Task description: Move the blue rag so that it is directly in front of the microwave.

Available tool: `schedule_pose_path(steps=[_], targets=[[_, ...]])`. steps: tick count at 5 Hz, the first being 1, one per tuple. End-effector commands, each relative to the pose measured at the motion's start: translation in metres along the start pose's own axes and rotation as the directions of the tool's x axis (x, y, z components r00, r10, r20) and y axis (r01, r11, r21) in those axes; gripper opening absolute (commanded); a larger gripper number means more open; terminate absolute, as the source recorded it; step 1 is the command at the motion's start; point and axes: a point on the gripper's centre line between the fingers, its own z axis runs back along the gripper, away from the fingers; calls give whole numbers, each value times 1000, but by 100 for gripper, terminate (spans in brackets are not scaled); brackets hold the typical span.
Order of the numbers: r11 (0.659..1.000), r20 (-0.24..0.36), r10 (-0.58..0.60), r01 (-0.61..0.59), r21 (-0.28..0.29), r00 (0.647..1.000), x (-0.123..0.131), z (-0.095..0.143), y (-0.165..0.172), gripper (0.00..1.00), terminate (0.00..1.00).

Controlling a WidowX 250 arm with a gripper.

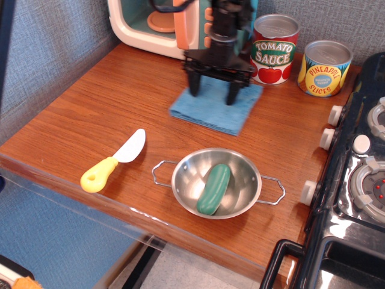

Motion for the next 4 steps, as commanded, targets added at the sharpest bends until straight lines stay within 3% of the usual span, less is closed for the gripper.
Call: schedule_pose_path(steps=[1, 2, 4], targets=[[996, -26, 90, -90, 9, 996, 2, -11, 91, 100, 0], [993, -57, 117, -117, -9, 992, 0, -22, 118, 100, 0], [991, -66, 127, -130, -40, 990, -2, -20, 141, 100, 0]])
